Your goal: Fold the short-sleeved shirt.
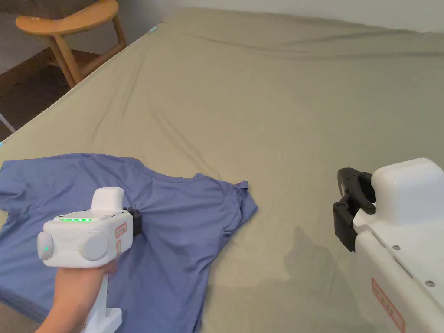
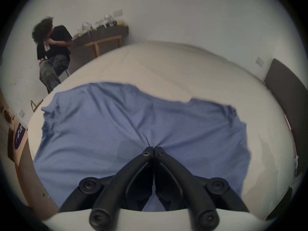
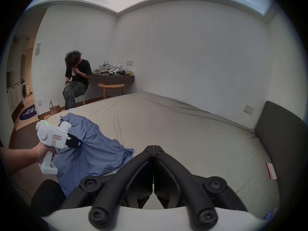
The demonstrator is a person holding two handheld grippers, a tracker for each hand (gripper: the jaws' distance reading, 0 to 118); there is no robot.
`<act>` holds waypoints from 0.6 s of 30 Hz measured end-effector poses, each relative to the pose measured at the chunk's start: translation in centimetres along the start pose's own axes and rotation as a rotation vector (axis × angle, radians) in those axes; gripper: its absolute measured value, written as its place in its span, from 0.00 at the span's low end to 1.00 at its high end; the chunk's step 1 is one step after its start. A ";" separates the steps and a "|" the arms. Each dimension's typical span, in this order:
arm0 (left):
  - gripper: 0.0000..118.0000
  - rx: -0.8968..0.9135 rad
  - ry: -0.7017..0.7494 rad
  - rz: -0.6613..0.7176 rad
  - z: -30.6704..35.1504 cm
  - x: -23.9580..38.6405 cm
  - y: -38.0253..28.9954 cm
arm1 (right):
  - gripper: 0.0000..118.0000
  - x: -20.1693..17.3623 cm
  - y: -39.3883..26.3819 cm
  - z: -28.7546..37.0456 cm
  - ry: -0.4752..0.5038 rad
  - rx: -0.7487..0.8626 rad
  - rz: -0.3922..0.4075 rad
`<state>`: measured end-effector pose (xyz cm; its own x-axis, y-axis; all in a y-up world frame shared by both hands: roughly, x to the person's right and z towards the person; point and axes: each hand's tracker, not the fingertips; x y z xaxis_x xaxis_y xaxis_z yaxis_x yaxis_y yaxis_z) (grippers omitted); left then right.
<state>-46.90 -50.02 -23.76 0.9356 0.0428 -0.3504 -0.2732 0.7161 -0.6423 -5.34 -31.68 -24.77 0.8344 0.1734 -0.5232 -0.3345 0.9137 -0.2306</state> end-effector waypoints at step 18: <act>0.00 0.708 -0.045 0.212 26.8 0.4 7.7 | 0.01 1.3 2.3 8.3 -0.071 0.132 -0.007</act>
<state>-42.61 -25.80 -10.57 0.8913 0.2475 -0.3799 -0.2534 0.9667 0.0352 -1.40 -26.34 -19.20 0.8672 0.1881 -0.4611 -0.2717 0.9547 -0.1215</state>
